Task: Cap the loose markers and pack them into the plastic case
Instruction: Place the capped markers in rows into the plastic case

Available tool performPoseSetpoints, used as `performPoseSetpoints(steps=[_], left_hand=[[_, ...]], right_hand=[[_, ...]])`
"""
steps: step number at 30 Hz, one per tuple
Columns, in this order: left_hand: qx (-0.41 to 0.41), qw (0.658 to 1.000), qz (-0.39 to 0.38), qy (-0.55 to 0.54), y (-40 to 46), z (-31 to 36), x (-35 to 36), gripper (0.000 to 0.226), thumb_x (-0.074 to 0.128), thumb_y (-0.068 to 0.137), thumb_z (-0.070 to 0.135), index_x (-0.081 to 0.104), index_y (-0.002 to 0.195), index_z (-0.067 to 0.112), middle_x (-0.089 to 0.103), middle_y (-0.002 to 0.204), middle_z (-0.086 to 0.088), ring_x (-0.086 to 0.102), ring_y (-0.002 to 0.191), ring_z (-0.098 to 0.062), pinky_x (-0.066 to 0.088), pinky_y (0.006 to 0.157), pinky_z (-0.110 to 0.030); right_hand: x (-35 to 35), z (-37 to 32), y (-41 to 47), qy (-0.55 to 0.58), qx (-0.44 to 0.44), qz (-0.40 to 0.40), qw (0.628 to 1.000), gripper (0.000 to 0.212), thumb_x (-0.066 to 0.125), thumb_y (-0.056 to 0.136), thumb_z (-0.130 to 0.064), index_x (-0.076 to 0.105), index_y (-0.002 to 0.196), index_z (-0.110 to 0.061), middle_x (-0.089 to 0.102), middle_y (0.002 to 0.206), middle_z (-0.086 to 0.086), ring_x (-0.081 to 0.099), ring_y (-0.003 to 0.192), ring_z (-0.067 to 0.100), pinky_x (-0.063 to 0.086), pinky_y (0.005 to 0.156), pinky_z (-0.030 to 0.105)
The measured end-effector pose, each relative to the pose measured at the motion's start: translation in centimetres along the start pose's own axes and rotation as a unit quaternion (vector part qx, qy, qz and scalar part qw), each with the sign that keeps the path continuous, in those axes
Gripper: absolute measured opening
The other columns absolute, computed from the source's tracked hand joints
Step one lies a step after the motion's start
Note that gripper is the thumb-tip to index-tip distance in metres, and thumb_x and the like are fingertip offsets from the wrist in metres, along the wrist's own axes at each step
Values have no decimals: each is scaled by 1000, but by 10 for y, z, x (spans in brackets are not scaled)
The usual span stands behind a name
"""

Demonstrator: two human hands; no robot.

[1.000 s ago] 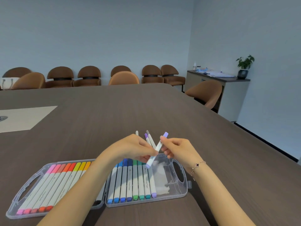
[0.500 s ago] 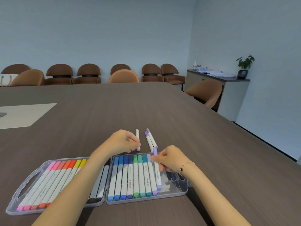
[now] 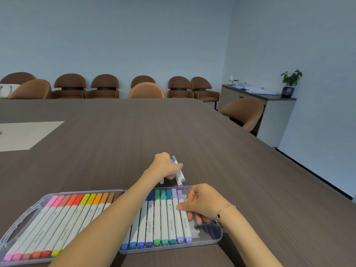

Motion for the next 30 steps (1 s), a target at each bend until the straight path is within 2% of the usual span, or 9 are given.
performPoseSetpoints(steps=[6, 11, 13, 14, 16, 19, 23, 26, 30], left_hand=[[-95, 991, -93, -26, 6, 19, 3, 13, 58, 86, 14, 49, 77, 10, 57, 38, 4, 58, 45, -5, 49, 73, -17], [-82, 993, -71, -40, 11, 15, 5, 15, 61, 83, 17, 49, 78, 9, 57, 64, -2, 61, 63, -14, 52, 85, -22], [-78, 993, -62, -64, 11, 13, -1, 16, 63, 82, 16, 51, 77, 9, 56, 66, -3, 60, 60, -13, 56, 73, -21], [-77, 991, -69, -79, 8, 12, -5, 15, 64, 83, 15, 52, 77, 8, 55, 65, -3, 57, 56, -11, 55, 58, -17], [-65, 990, -89, -93, -3, 13, -17, 15, 63, 86, 18, 58, 76, 7, 53, 62, -2, 48, 49, -7, 42, 42, -13], [-41, 985, -120, -120, -34, 11, -32, 24, 65, 86, 31, 68, 72, 12, 52, 55, 2, 41, 49, -8, 38, 48, -15], [1, 983, -155, -100, -72, 8, -31, 27, 65, 85, 38, 76, 81, 14, 48, 56, 4, 35, 48, -10, 34, 50, -17], [18, 980, -194, -47, -87, 11, -18, 26, 65, 85, 38, 76, 87, 15, 50, 57, 4, 36, 48, -9, 34, 52, -19], [38, 976, -211, -35, -95, 20, -4, 22, 65, 85, 36, 76, 83, 17, 50, 56, 3, 37, 48, -9, 34, 51, -19]], right_hand=[[1, 3, 4, -3, 2, -4, 1000, 31, 71, 82, -28, 45, 69, -16, 66, 60, 1, 46, 32, 5, 39, 38, 17], [-1, 3, 5, -22, -16, 10, 1000, 34, 71, 81, -29, 44, 65, -17, 65, 58, 0, 46, 31, 4, 37, 36, 13], [0, 2, 5, -19, -12, 9, 1000, 34, 71, 81, -28, 43, 64, -17, 63, 57, -1, 45, 31, 4, 37, 35, 13], [0, 3, 5, -18, -10, 7, 1000, 35, 71, 82, -29, 43, 64, -17, 63, 57, -1, 46, 31, 4, 36, 35, 13], [-1, 3, 4, -20, -8, -1, 1000, 34, 69, 83, -32, 45, 64, -17, 63, 56, -1, 45, 32, 4, 36, 36, 13], [-12, 4, 3, 26, -10, -6, 1000, 30, 59, 90, -38, 55, 72, -13, 64, 61, 2, 41, 34, 5, 34, 37, 15], [-30, 0, 3, 166, -38, 81, 982, 36, 47, 97, -36, 63, 94, -4, 63, 69, 4, 39, 35, 5, 31, 36, 14], [-34, -1, 3, 203, -74, 137, 967, 35, 53, 93, -37, 68, 96, -5, 64, 72, 6, 39, 37, 7, 34, 38, 16], [-35, 3, 4, 186, -65, 138, 971, 28, 63, 88, -30, 71, 92, -3, 51, 55, 7, 36, 38, 9, 36, 42, 17]])
Point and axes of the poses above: each hand's wrist, its own y-axis towards the middle knuckle, its own x-axis out of the palm, z = x × y, the point moved 3 cm from there along y, towards the middle knuckle
